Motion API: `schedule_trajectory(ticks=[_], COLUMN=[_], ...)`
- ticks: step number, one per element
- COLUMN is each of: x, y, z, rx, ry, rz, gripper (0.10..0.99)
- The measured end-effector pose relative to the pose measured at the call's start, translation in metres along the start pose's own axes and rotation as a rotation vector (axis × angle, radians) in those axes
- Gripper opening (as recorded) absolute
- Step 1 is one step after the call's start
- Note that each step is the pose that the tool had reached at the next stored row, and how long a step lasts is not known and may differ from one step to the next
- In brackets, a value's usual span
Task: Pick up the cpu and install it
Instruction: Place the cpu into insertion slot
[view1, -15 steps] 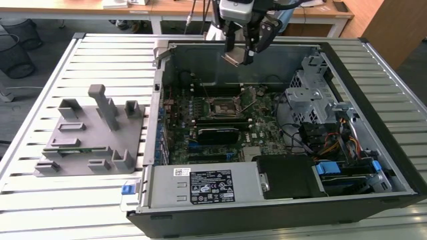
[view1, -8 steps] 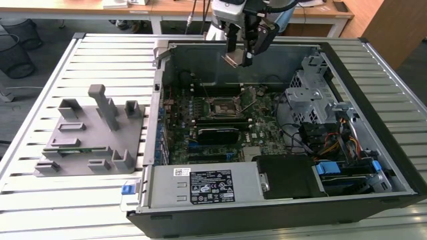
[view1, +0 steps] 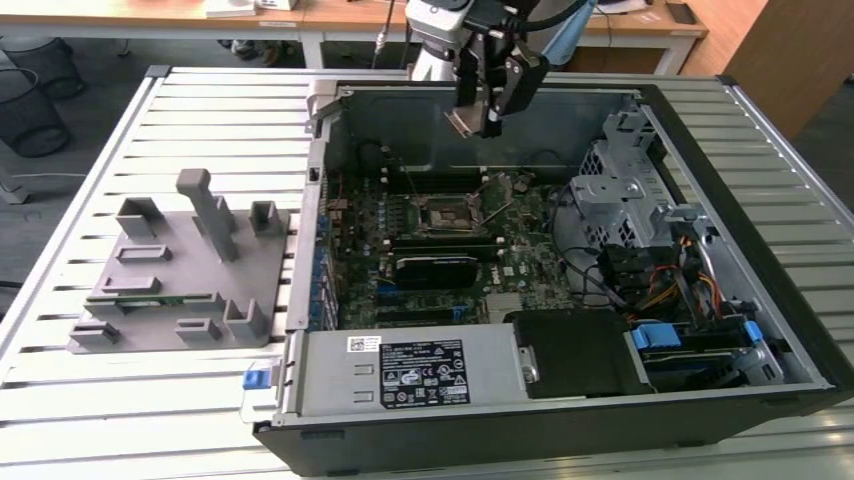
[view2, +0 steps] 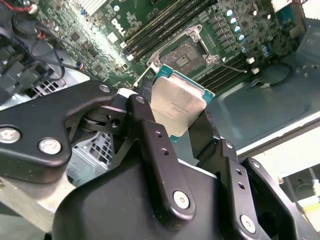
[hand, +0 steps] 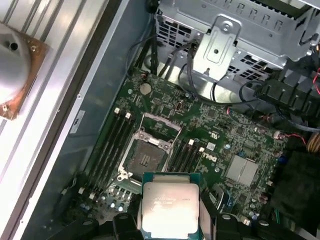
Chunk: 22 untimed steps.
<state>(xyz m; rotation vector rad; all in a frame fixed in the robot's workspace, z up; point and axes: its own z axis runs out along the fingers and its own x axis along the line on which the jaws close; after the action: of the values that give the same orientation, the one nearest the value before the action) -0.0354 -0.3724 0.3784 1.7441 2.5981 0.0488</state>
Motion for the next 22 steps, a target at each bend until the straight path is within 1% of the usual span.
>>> schedule_trajectory(ticks=[12, 14, 16, 19, 22], x=[0.0, 0.0001, 0.0021, 0.0078, 0.0114], y=[-0.0002, -0.0002, 0.0005, 0.0027, 0.0041], z=[0.0046, 0.0057, 0.0083, 0.0139, 0.0194], rx=[-0.002, -0.002, -0.002, -0.002, -0.002], ry=[-0.0071, -0.0081, -0.0084, -0.0077, -0.0077], rz=[0.217, 0.247, 0.26, 0.261, 0.261], gripper=[0.541, 0.541, 0.541, 0.541, 0.541])
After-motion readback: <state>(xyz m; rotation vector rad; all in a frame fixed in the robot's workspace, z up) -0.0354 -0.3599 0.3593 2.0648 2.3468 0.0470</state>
